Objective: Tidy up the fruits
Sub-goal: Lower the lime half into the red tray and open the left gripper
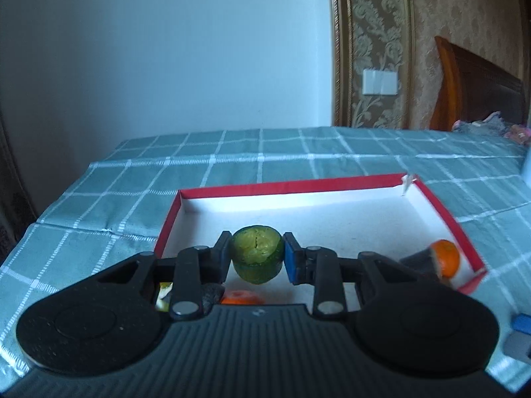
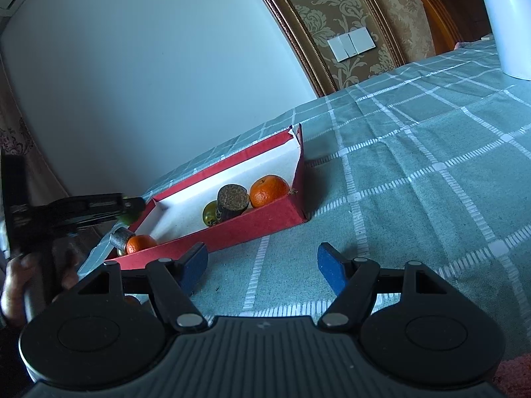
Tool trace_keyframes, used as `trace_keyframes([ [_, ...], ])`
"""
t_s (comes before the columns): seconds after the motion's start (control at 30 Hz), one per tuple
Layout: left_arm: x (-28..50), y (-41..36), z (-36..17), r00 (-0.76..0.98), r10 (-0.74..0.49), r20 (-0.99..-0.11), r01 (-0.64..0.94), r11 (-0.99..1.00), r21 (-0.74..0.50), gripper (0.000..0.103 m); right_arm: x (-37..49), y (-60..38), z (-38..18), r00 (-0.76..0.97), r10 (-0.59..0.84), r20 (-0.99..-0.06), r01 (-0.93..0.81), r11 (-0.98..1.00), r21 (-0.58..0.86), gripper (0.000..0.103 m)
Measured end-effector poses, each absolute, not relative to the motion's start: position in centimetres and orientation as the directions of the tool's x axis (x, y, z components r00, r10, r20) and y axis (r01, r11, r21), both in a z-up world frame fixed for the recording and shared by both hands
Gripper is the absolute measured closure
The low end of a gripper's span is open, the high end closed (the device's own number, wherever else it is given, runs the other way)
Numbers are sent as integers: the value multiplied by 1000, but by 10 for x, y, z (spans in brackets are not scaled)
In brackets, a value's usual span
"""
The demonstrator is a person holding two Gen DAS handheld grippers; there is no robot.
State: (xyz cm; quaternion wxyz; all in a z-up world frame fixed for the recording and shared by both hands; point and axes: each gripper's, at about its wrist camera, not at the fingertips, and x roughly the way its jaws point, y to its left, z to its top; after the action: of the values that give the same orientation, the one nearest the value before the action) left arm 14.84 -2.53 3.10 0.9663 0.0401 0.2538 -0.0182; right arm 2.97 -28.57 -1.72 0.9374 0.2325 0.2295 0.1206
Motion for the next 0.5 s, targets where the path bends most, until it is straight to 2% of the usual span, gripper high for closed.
trace_keyframes([
  [0.17, 174, -24, 14, 839, 21, -543, 20, 997, 68, 74, 31, -285, -17, 862, 342, -374, -127, 860, 494, 30],
  [0.3, 176, -26, 6, 840, 36, -541, 21, 995, 99, 73, 30, -286, -17, 861, 345, -373, -130, 859, 495, 30],
  [0.43, 172, -28, 7, 845, 34, -533, 25, 994, 103, 59, 30, -285, -17, 861, 344, -374, -130, 860, 493, 26],
  [0.5, 169, -30, 8, 847, 37, -530, 24, 994, 108, 49, 30, -286, -18, 862, 343, -373, -128, 860, 494, 25],
])
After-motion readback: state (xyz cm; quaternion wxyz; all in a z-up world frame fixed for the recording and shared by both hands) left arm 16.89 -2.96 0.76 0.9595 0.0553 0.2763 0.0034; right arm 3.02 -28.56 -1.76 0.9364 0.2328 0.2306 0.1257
